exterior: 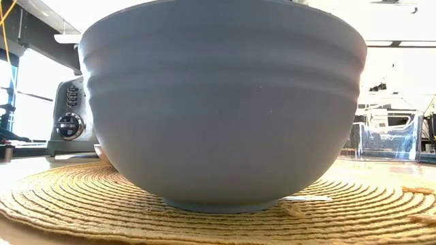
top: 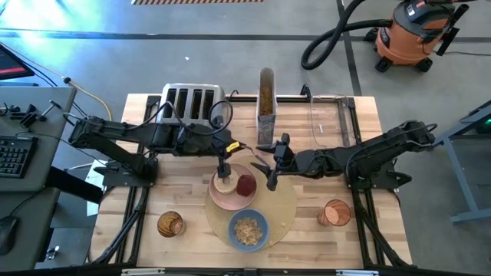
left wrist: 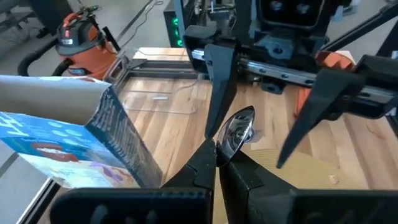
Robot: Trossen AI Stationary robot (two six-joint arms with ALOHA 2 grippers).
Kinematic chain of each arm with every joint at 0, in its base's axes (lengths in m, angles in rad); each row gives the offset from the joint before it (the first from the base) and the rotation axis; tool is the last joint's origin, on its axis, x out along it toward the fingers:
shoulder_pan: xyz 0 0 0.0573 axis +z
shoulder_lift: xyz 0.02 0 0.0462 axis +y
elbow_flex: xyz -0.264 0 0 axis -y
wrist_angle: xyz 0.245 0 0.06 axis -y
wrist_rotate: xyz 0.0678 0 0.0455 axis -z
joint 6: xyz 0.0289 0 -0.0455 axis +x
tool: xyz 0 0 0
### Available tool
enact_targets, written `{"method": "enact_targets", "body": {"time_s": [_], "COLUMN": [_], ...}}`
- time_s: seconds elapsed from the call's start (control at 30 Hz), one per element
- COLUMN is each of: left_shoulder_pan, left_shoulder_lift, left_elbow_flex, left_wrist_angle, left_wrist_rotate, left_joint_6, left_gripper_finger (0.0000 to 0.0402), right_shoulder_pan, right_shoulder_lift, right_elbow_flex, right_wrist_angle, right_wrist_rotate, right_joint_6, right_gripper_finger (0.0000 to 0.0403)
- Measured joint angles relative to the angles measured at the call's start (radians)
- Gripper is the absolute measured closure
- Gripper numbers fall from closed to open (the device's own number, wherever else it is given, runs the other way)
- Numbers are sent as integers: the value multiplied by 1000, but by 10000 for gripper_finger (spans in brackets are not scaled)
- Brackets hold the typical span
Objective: Arrange a breakfast setting
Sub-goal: Put the spoon on the brown tablemat to the right of the blue bowl
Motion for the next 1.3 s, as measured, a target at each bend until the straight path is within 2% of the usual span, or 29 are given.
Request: {"method": "enact_targets", "body": {"time_s": [0.47, 0.77, 1.07, 1.3], "left_shoulder_pan": [0, 0, 0, 0], "left_shoulder_lift": [0, 0, 0, -1], "left_elbow_flex": [0, 0, 0, 0], "left_wrist_angle": [4, 5, 7, 8], "left_wrist_rotate": [29, 26, 33, 55], "left_joint_6": [0, -1, -3, 70], "left_gripper_finger": [399, 398, 398, 377], "right_shoulder_pan": [0, 1, 27, 76], "right_shoulder_lift": [0, 0, 0, 0], "right_elbow_flex": [0, 0, 0, 0], "right_wrist_angle": [-8, -16, -20, -31], "right_wrist_rotate": [0, -5, 3, 98], "right_joint_6": [42, 107, 161, 212], "right_gripper_finger": [282, 389, 391, 393]}}
